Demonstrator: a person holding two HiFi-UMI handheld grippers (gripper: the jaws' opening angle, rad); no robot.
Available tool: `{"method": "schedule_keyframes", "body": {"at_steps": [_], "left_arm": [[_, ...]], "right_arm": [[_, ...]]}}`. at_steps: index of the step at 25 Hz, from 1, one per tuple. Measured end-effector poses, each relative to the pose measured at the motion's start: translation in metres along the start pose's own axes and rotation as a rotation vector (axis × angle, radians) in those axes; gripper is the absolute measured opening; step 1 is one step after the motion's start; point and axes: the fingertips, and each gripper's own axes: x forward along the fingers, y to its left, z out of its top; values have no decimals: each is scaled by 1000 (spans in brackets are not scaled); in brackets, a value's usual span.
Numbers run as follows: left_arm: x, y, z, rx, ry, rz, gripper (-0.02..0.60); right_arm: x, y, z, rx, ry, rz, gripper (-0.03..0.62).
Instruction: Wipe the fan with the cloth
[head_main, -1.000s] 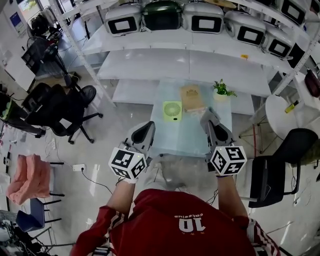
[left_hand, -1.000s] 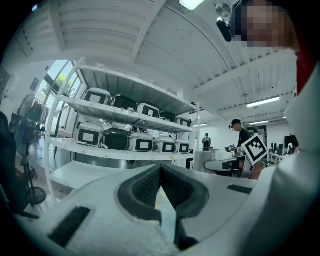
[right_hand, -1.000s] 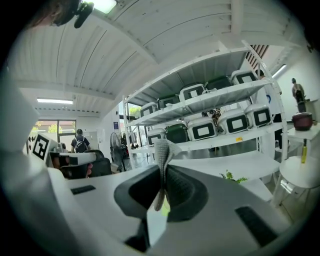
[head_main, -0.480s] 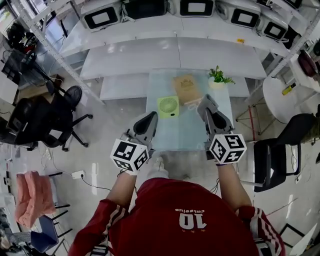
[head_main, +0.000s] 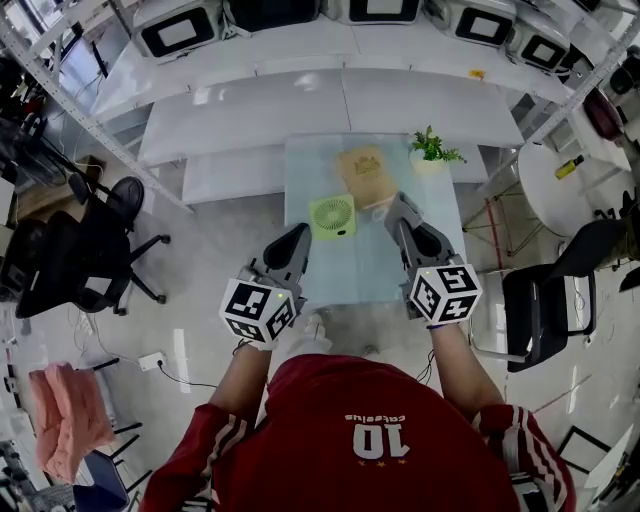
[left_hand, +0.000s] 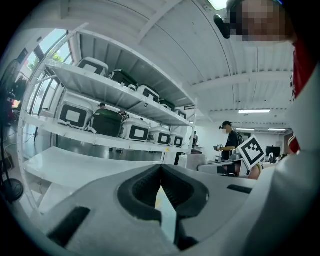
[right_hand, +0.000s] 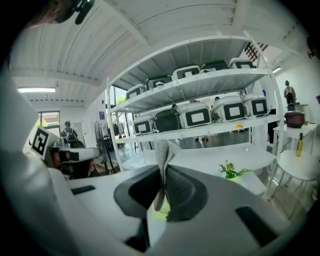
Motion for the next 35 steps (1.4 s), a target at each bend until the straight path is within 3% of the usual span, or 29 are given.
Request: {"method": "schedule_keyframes", "body": {"at_steps": [22, 26, 35], "left_arm": [[28, 66, -33, -30, 86, -51, 5], [40, 66, -40, -23, 92, -102, 5], [62, 79, -72, -79, 141, -108, 5]], "right_arm": [[66, -1, -53, 28, 94, -84, 21], [78, -13, -65, 47, 123, -112, 21], [101, -22, -101, 58, 182, -139, 21]]}}
